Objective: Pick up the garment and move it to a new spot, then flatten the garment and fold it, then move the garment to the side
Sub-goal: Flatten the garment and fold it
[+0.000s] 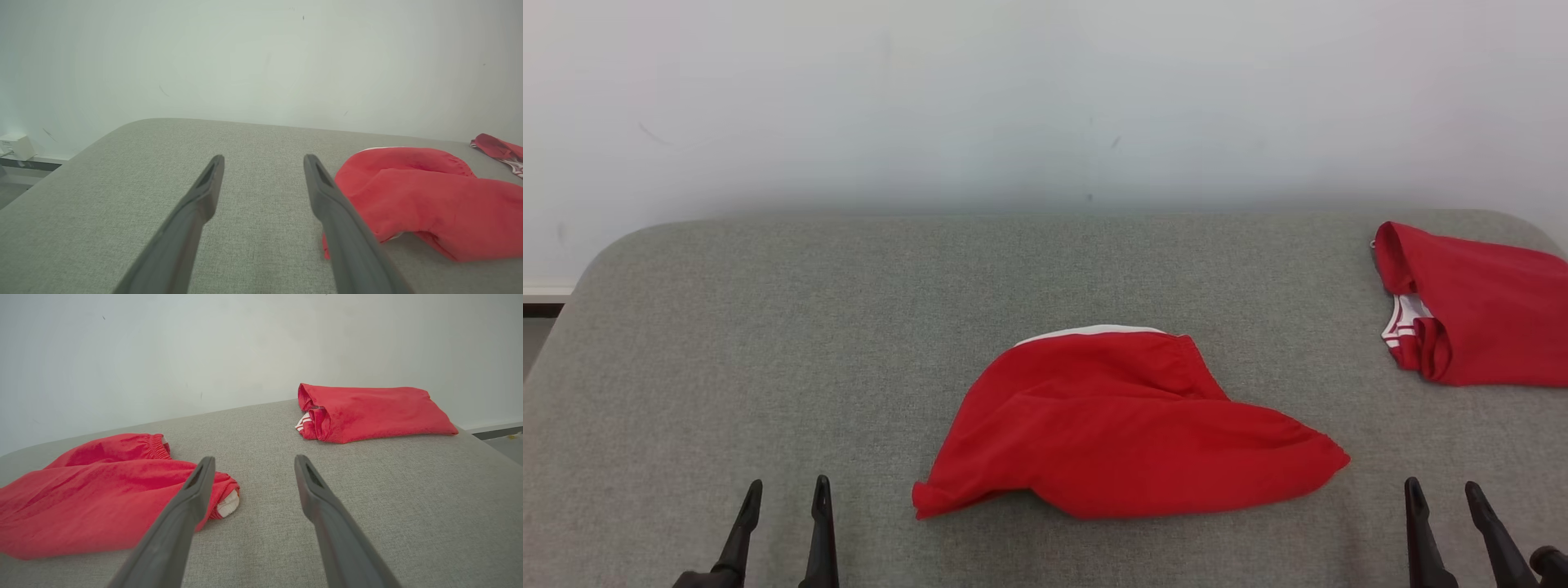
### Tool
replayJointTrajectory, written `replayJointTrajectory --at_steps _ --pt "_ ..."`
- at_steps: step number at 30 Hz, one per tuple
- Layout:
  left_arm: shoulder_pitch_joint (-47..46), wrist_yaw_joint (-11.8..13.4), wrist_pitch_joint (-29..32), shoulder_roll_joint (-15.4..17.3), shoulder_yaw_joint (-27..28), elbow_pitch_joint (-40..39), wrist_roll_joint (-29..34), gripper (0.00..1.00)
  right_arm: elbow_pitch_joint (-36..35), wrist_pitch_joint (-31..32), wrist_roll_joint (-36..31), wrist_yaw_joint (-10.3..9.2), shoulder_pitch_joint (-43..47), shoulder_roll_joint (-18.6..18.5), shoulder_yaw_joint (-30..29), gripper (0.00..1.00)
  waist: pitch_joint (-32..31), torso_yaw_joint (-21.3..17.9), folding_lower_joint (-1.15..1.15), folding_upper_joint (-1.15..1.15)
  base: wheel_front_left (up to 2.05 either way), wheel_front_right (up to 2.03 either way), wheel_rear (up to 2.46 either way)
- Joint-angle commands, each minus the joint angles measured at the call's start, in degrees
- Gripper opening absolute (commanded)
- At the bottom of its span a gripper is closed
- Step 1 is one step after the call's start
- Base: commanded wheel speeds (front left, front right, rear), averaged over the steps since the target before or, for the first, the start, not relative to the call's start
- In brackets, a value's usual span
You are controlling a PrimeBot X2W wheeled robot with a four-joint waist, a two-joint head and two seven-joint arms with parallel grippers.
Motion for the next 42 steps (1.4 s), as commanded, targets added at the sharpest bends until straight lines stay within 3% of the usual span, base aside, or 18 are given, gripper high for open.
replayJointTrajectory --at_steps 1,14,25,40,41,42 --pt "0.89 -0.39 -0.18 0.33 -0.22 -0.17 0.55 1.0 -0.43 0.39 -0.45 -0.15 0.35 0.51 0.17 1.0 -0.01 0.04 0.01 0.0 0.0 0.0 0.0" --pt "-2.52 -0.66 -0.17 -0.01 -2.96 0.87 -0.35 1.0 1.68 5.96 -0.05 -0.15 -12.98 -3.06 9.15 1.0 3.21 3.88 0.01 0.0 0.0 0.0 0.0" --pt "-6.66 -0.89 -0.18 -0.33 -5.95 2.7 -2.38 1.0 18.48 15.91 2.27 -0.15 -31.97 -5.32 15.36 1.0 6.86 9.98 0.01 0.0 0.0 0.0 0.0" --pt "-9.67 -0.01 -0.18 -0.36 -9.89 4.01 -5.68 1.0 38.47 23.4 8.23 -0.15 -44.86 -4.73 22.64 1.0 10.07 14.43 0.01 0.0 0.0 0.0 0.0" --pt "-9.74 0.04 -0.18 -0.37 -9.93 4.07 -5.76 1.0 39.07 23.63 8.91 -0.15 -45.04 -4.39 22.96 0.85 10.03 14.48 0.01 0.0 0.0 0.0 0.0" --pt "-9.76 0.0 -0.18 -0.35 -9.92 4.1 -5.83 1.0 39.59 23.54 9.38 -0.15 -45.33 -4.31 23.25 0.55 9.98 14.51 0.01 0.0 0.0 0.0 0.0"
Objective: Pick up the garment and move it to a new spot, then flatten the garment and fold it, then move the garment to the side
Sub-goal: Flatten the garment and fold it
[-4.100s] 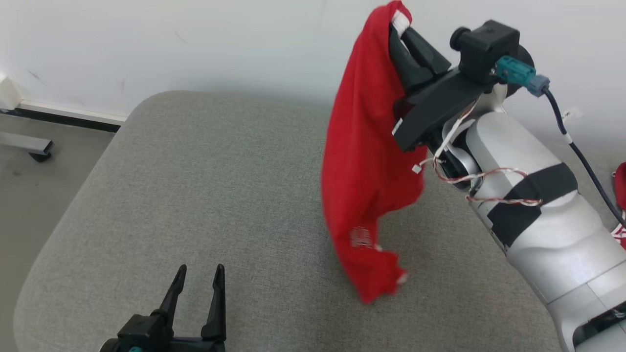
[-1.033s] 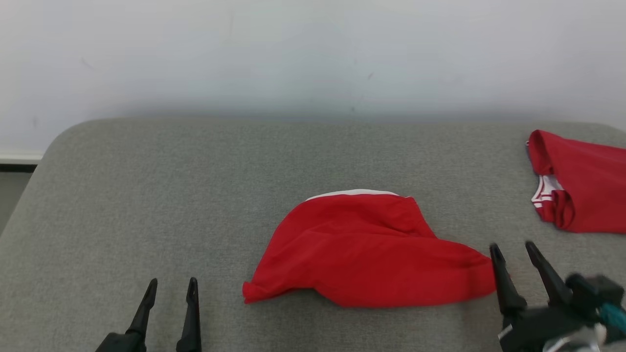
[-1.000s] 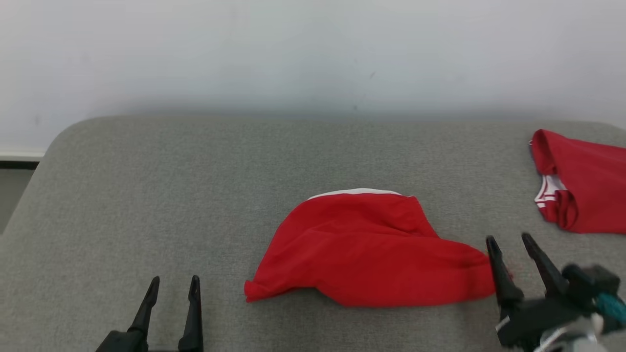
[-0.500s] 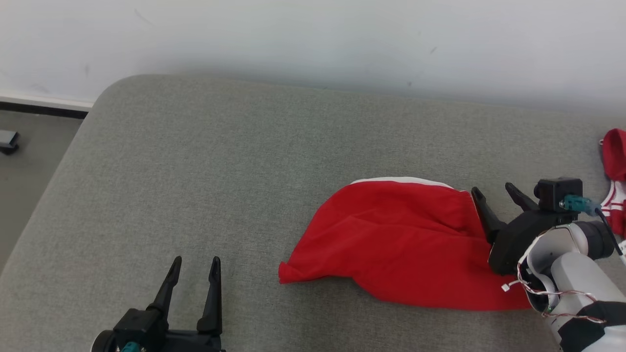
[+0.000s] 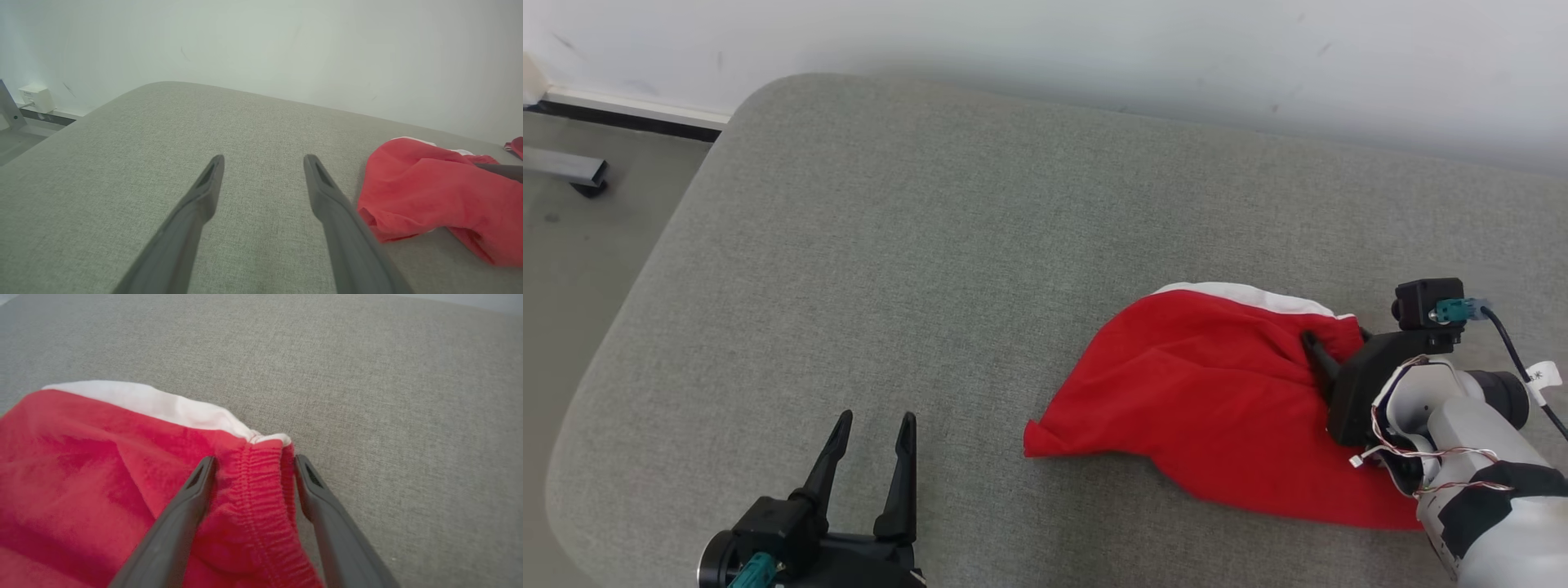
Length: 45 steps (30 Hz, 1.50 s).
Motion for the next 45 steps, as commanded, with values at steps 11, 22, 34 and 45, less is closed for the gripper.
replayJointTrajectory --at_steps 11,22,34,45 --pt "-1.25 0.69 -0.19 -0.03 -0.18 -0.21 -0.92 1.0 2.35 -9.1 0.04 -0.15 -8.52 -0.75 3.08 0.0 0.72 0.05 -0.01 -0.01 0.0 0.0 0.0" --pt "-0.51 0.48 -0.19 -0.04 1.11 0.52 0.05 1.0 2.51 -18.0 -0.32 -0.15 -20.89 1.02 6.31 0.0 -1.52 -1.08 -0.01 -0.01 0.0 0.0 0.0" --pt "1.98 0.3 -0.18 -0.03 2.71 0.28 0.27 1.0 -6.0 -24.04 -0.63 -0.15 -20.25 2.66 16.33 0.0 -5.2 -3.9 -0.01 -0.01 0.0 0.0 0.0" --pt "5.28 0.81 -0.18 -0.03 3.5 -0.49 0.25 1.0 -24.89 -24.12 -0.69 -0.15 1.87 -5.63 21.84 0.0 -7.58 -8.13 -0.01 -0.01 0.0 0.0 0.0"
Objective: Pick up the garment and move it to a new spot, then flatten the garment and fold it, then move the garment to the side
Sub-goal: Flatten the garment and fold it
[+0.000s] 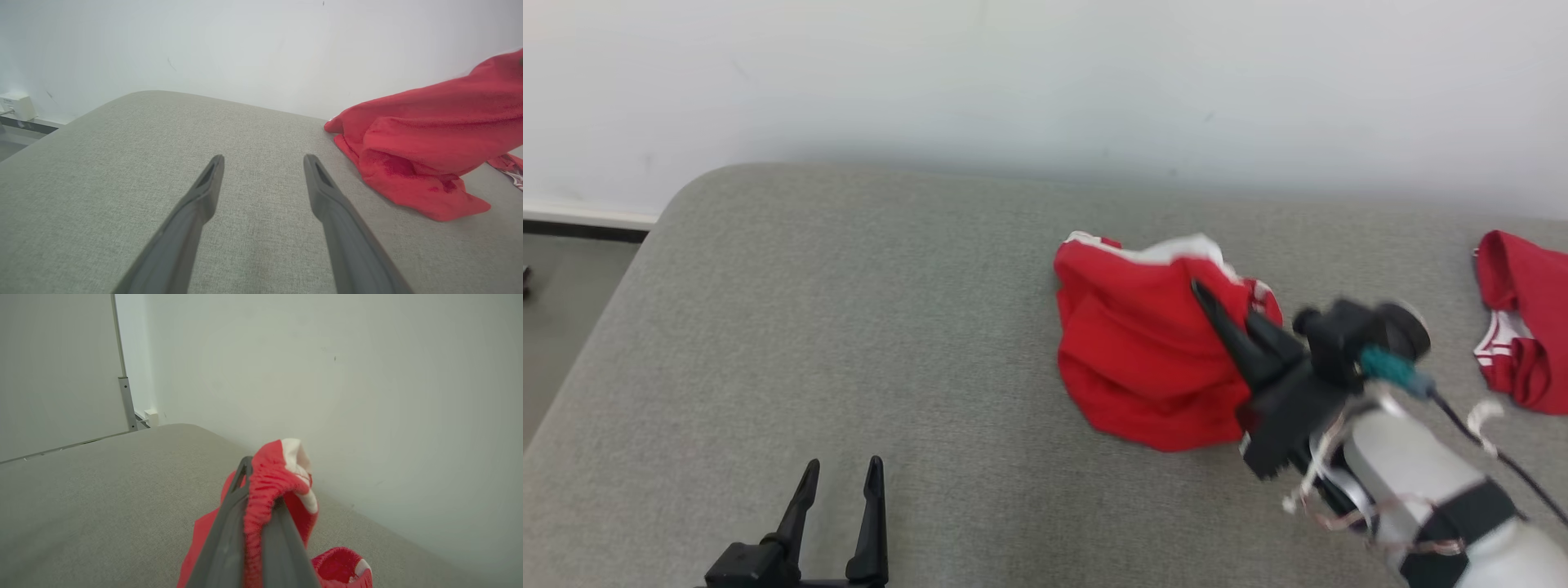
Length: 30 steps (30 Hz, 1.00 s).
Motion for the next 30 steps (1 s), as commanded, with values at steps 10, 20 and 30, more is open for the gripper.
replayJointTrajectory --at_steps 10,20,30 --pt "-0.25 -0.28 -0.19 0.0 0.29 -0.47 0.96 1.0 -14.21 -0.15 -2.35 -0.15 22.71 -5.94 -3.76 0.0 0.17 -5.31 0.01 0.0 0.0 0.0 0.0" --pt "-0.74 -0.43 -0.18 0.0 -0.4 -0.02 0.98 1.0 -13.39 -0.15 -2.07 -0.15 33.68 -5.0 -9.51 0.0 0.42 -5.73 0.01 0.0 0.0 0.0 0.0" --pt "0.32 -0.63 -0.19 -0.01 -0.15 0.29 1.1 1.0 -15.42 -0.15 -3.71 -0.15 39.92 -0.07 -21.75 1.0 -0.76 -5.16 0.01 0.0 0.0 0.0 0.0"
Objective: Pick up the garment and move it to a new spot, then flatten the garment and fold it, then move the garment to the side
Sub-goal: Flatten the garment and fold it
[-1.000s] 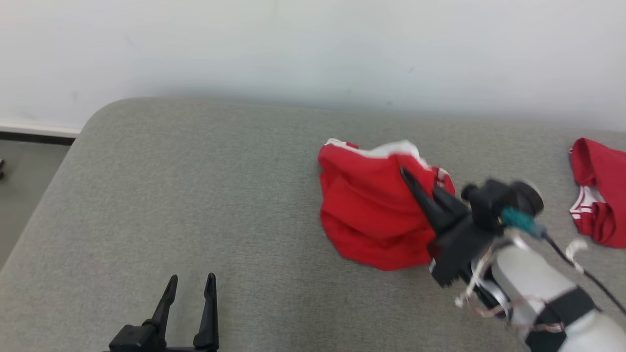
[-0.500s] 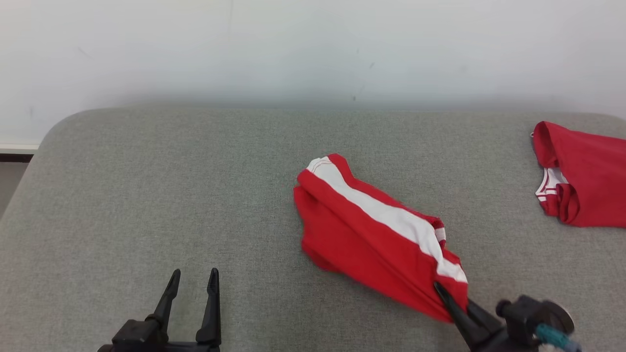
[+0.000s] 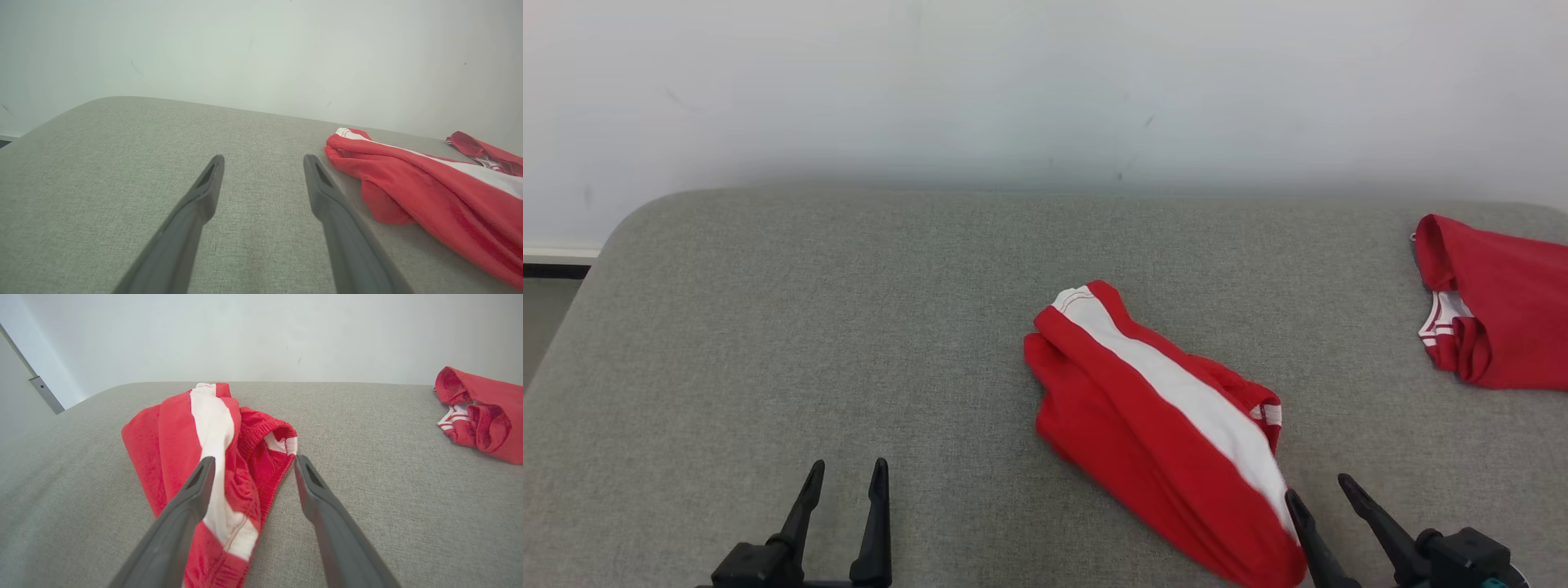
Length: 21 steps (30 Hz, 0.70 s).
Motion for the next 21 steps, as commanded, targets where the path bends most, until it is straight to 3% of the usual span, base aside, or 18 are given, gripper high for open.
replayJointTrajectory --at_steps 1,12,21 --pt "0.37 -0.12 -0.18 -0.02 0.27 -0.04 0.26 1.0 -0.94 -0.02 -0.77 -0.15 1.11 0.62 -1.38 1.0 -0.2 0.02 0.0 0.0 0.0 0.0 0.0" --pt "1.83 -0.4 -0.18 -0.02 2.77 -0.63 1.71 1.0 -7.03 -0.01 -3.48 -0.15 5.76 6.48 -11.89 1.0 -1.16 -0.58 0.0 0.0 0.0 0.0 0.0" --pt "2.03 -0.74 -0.17 0.4 4.09 -0.84 3.23 1.0 -8.27 -0.02 -4.95 -0.15 7.21 9.85 -15.62 1.0 -0.81 -1.34 0.0 0.0 0.0 0.0 0.0"
